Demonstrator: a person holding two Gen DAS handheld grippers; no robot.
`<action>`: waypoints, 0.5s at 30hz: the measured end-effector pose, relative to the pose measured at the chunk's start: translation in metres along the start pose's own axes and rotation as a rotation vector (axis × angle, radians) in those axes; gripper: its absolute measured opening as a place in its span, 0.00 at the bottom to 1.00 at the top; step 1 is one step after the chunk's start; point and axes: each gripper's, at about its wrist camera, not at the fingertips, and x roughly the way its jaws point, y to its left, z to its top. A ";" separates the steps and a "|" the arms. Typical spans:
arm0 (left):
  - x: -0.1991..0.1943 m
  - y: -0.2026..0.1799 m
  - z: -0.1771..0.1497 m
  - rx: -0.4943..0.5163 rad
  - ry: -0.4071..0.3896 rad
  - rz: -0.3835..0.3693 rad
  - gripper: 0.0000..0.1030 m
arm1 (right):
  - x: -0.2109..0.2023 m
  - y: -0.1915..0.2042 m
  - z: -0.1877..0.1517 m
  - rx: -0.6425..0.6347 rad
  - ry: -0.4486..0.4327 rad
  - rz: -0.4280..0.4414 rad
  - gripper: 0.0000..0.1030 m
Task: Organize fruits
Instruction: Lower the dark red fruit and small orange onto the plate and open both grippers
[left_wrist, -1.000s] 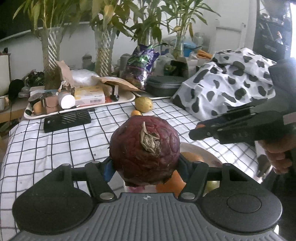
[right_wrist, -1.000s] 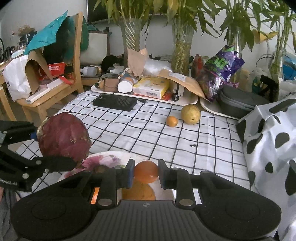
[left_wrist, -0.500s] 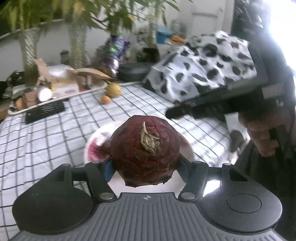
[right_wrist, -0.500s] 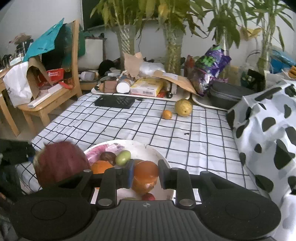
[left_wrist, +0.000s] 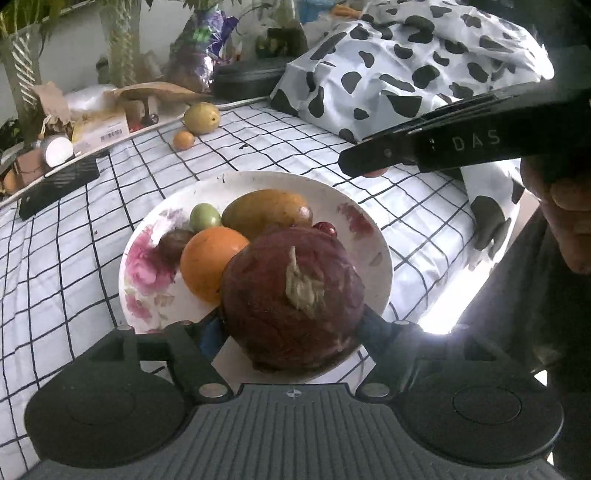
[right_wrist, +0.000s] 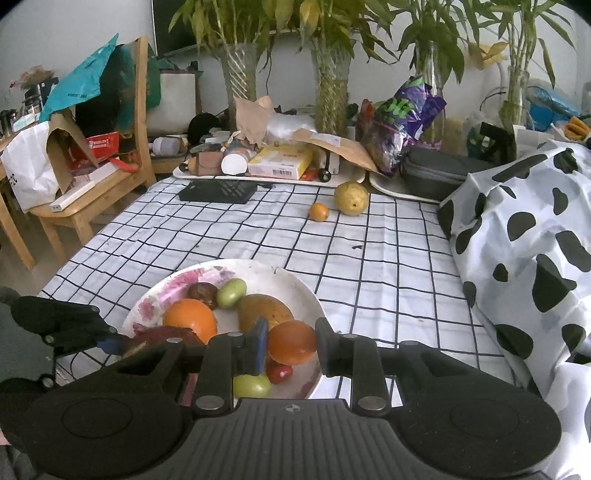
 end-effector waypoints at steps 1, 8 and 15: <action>0.001 0.000 0.000 0.001 0.008 0.005 0.70 | 0.001 0.000 0.000 0.000 0.002 0.000 0.27; -0.008 0.009 -0.001 -0.028 0.014 -0.018 0.76 | 0.009 0.004 0.005 0.013 0.021 0.018 0.27; -0.029 0.014 -0.004 -0.020 -0.024 -0.033 0.77 | 0.019 0.015 0.012 0.040 0.038 0.065 0.27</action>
